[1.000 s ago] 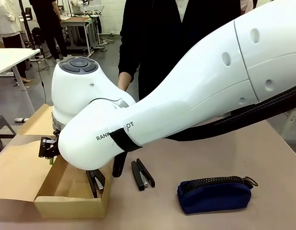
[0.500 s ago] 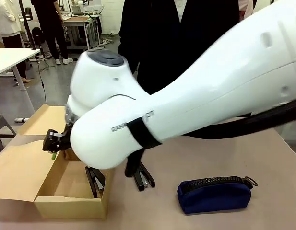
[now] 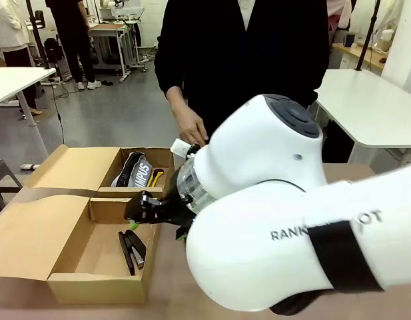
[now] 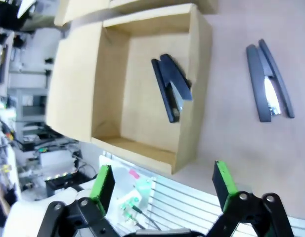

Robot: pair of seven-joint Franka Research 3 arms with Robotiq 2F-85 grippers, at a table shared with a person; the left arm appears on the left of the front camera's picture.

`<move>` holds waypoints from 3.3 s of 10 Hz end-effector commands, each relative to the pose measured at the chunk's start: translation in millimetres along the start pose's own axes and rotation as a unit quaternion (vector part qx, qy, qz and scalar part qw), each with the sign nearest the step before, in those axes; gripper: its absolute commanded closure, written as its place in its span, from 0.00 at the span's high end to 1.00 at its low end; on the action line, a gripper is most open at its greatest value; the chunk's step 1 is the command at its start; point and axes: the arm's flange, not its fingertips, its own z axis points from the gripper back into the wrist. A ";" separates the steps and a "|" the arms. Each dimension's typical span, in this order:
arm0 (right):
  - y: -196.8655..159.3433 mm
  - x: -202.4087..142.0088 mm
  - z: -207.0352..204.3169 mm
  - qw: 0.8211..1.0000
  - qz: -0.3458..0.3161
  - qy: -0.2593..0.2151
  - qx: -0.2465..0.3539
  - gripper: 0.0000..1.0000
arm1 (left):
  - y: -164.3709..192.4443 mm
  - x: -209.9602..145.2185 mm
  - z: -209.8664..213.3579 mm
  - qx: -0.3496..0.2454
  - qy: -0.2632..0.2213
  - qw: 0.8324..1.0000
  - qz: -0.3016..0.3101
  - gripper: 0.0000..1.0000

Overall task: Place items inside the box.
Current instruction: Pick up a Pencil pouch or Stapler and place it inside the Mailer Box closest to the robot.

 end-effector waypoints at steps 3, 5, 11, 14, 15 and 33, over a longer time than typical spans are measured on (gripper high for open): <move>9.1 1.7 -5.4 1.000 0.003 0.009 0.003 1.00 | 1.5 -2.2 -0.3 -0.011 -0.001 1.000 -0.008 1.00; -14.1 38.1 17.8 0.997 -0.051 0.004 0.058 1.00 | 1.5 -2.2 -0.3 -0.011 -0.001 1.000 -0.008 1.00; -190.0 63.5 184.9 0.955 -0.186 0.132 0.190 1.00 | 1.5 -2.2 -0.3 -0.011 -0.001 1.000 -0.008 1.00; -287.0 23.6 236.2 0.953 -0.205 0.099 0.198 1.00 | 1.5 -2.2 -0.3 -0.011 -0.001 1.000 -0.008 1.00; -320.0 5.9 251.2 0.943 -0.225 0.078 0.233 1.00 | 1.5 -2.2 -0.3 -0.011 -0.001 1.000 -0.008 1.00; -430.1 36.1 352.3 0.882 -0.293 -0.002 0.369 1.00 | 1.5 -2.2 -0.3 -0.011 -0.001 1.000 -0.008 1.00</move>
